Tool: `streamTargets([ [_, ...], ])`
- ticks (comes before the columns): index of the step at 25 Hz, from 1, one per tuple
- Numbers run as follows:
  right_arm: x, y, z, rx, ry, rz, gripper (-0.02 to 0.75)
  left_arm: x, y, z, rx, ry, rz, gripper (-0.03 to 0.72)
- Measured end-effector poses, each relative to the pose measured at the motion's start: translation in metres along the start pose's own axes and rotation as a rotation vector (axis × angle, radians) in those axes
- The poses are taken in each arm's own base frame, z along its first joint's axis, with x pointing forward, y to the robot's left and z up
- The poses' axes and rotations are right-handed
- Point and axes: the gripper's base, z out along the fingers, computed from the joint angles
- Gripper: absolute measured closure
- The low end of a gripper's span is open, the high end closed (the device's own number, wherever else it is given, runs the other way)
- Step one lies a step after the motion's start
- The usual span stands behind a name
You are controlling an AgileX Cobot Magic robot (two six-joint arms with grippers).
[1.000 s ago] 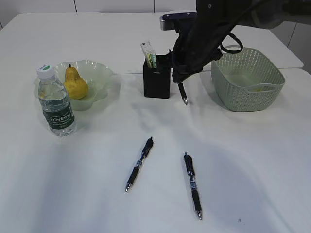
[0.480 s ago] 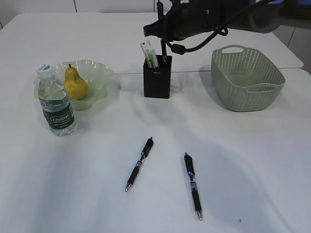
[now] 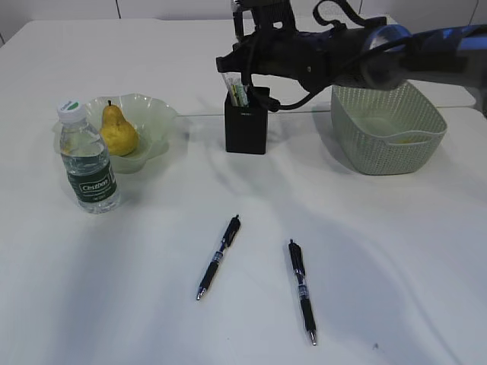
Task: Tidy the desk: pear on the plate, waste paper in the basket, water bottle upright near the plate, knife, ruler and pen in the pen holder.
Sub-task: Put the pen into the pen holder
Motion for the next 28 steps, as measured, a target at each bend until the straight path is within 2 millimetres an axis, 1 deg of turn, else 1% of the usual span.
streamTargets([
  [6,0.008,-0.003,0.007,0.000,-0.056,-0.015,0.640,0.000,0.000,0.000,-0.001,0.000,0.000,0.451],
  [13,0.030,-0.012,0.018,0.013,-0.027,-0.009,0.640,0.000,0.000,0.000,-0.001,0.000,0.000,0.451],
  [17,0.033,-0.017,0.019,0.021,-0.024,-0.008,0.640,0.000,0.000,0.000,-0.001,0.000,0.000,0.451],
  [28,0.037,-0.018,0.020,0.024,0.003,-0.009,0.640,0.000,0.000,0.000,-0.001,-0.002,0.000,0.451],
])
